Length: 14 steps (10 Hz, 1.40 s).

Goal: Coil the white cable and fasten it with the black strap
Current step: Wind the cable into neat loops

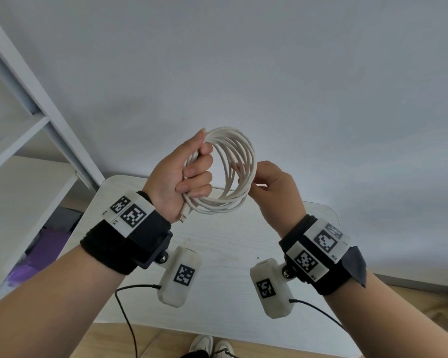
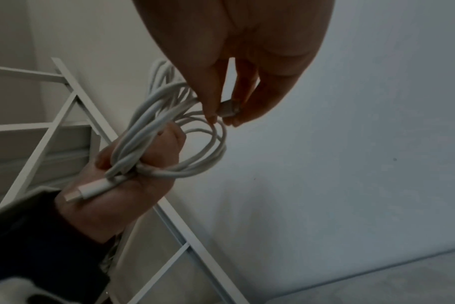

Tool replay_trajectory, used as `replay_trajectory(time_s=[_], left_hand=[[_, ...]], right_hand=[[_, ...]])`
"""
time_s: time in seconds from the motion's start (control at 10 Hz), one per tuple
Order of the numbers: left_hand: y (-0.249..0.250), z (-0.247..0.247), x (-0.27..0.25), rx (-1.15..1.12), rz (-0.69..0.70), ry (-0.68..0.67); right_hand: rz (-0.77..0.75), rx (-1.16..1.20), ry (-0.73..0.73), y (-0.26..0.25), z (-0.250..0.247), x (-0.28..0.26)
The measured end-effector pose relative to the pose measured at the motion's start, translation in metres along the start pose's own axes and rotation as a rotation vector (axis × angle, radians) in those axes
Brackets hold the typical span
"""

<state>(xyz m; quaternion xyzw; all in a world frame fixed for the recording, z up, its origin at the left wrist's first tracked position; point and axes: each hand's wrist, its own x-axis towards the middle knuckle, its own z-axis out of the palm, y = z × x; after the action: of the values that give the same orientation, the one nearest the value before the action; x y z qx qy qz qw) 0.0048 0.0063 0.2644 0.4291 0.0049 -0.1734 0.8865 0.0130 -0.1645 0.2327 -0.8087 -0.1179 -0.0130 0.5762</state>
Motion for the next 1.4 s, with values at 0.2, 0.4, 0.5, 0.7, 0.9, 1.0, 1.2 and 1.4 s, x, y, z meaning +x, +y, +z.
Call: replay_trajectory(time_s=[0.2, 0.4, 0.5, 0.7, 0.9, 1.0, 1.2, 1.4], left_hand=[[0.000, 0.000, 0.000, 0.045, 0.004, 0.025], [0.002, -0.001, -0.001, 0.079, 0.011, 0.021], [0.002, -0.003, -0.001, 0.093, 0.012, 0.027], [-0.002, -0.006, -0.003, 0.129, -0.006, 0.014], [-0.002, -0.004, -0.005, 0.129, -0.045, -0.054], [-0.003, -0.005, -0.005, 0.102, -0.060, -0.081], [-0.007, -0.014, -0.005, -0.022, -0.091, -0.200], [-0.009, -0.016, -0.005, -0.013, -0.091, -0.171]], right_hand=[[0.138, 0.202, -0.005, -0.003, 0.000, -0.003], [0.183, 0.425, -0.056, -0.009, 0.002, -0.007], [0.216, 0.483, -0.095, -0.010, 0.001, -0.009], [0.265, 0.361, -0.171, -0.017, -0.002, -0.008], [0.235, 0.364, -0.074, -0.015, 0.006, -0.008], [0.224, 0.401, -0.050, -0.011, 0.008, -0.008], [0.342, 0.688, -0.147, -0.010, 0.014, -0.013], [0.283, 0.668, 0.009, -0.010, 0.024, -0.015]])
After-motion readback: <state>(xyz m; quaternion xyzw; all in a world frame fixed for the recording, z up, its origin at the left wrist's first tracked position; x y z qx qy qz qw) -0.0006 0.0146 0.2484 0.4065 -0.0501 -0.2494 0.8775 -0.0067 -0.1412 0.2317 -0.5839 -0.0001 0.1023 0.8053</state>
